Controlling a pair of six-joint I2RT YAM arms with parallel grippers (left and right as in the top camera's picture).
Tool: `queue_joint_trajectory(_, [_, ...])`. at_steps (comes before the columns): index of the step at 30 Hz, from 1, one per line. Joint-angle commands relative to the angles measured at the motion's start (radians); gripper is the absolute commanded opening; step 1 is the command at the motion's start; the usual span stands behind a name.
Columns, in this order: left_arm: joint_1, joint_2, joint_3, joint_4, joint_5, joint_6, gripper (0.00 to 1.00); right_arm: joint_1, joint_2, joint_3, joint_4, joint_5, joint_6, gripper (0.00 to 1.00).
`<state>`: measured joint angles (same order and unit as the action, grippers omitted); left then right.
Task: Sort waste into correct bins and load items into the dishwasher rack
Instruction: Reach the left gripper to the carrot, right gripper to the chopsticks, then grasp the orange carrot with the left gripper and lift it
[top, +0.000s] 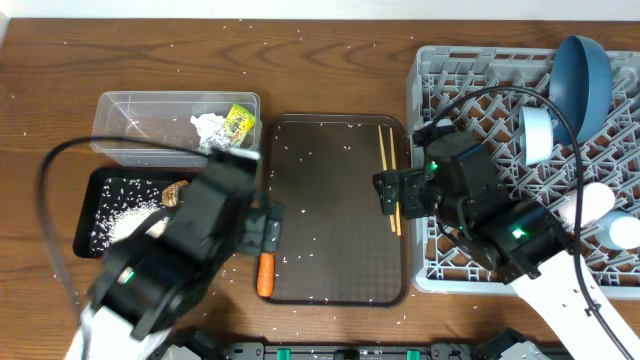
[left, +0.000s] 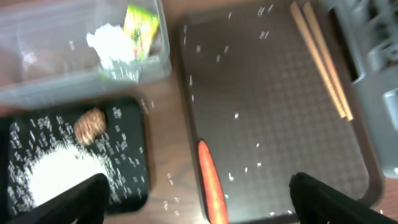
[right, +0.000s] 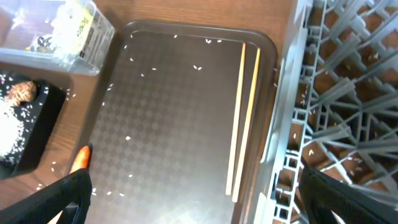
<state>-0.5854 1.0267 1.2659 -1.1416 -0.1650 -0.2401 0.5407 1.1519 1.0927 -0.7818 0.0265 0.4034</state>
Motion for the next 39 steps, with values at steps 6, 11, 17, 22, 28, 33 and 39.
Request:
queue_joint_trajectory(6, [0.036, 0.143, -0.01, -0.061, -0.012, -0.141, 0.82, -0.007, 0.019, 0.005, 0.005, -0.05, 0.045, 0.99])
queue_joint_trajectory(11, [0.111, 0.155, -0.032, -0.127, 0.053, -0.181, 0.81, -0.011, 0.034, 0.005, 0.002, 0.003, 0.068, 0.99])
queue_joint_trajectory(17, [0.117, 0.162, -0.211, 0.0, 0.238, -0.15, 0.7, -0.095, 0.033, 0.005, -0.023, 0.086, 0.257, 0.99])
queue_joint_trajectory(22, [0.114, 0.197, -0.397, 0.092, 0.264, -0.146, 0.7, -0.168, 0.038, 0.005, -0.008, -0.003, 0.257, 0.99])
queue_joint_trajectory(28, [0.114, 0.253, -0.517, 0.278, 0.378, -0.109, 0.63, -0.167, 0.04, 0.005, -0.015, -0.001, 0.254, 0.99])
queue_joint_trajectory(33, [0.104, 0.312, -0.529, 0.304, 0.391, -0.076, 0.59, -0.167, 0.04, 0.005, -0.018, 0.004, 0.254, 0.99])
queue_joint_trajectory(39, [0.101, 0.411, -0.529, 0.344, 0.381, -0.076, 0.59, -0.167, 0.045, 0.005, -0.017, 0.025, 0.254, 0.99])
